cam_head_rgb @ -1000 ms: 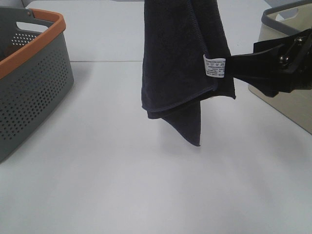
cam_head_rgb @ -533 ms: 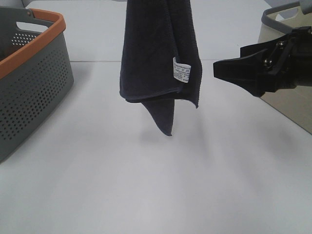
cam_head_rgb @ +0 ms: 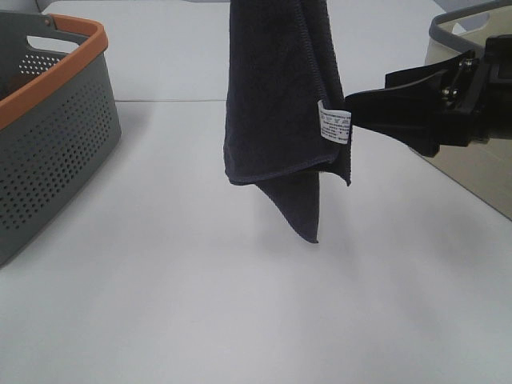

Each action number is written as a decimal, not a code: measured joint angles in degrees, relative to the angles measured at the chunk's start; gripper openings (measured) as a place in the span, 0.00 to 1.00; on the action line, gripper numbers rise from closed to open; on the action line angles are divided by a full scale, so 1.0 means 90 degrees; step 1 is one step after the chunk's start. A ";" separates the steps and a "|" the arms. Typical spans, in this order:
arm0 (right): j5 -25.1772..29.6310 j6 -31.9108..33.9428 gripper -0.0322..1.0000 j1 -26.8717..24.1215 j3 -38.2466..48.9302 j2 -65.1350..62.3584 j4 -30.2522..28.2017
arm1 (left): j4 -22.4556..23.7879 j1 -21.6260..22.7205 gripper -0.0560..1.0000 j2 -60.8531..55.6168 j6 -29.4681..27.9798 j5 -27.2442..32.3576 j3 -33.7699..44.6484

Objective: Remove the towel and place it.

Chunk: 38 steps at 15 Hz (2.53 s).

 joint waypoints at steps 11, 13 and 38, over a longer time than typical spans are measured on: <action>0.0547 0.0363 0.76 0.0000 0.0000 -0.0076 -0.0477 | -0.0051 0.0000 0.05 0.0000 0.0000 0.0000 0.0000; 0.0713 0.0382 0.76 0.0000 0.0000 -0.0076 -0.0490 | -0.0051 0.0000 0.05 0.0000 0.0000 0.0000 0.0000; -0.2190 0.0999 0.43 0.1700 -0.0134 0.0388 -0.1375 | -0.0057 0.0000 0.05 0.0140 0.0000 -0.0045 0.0000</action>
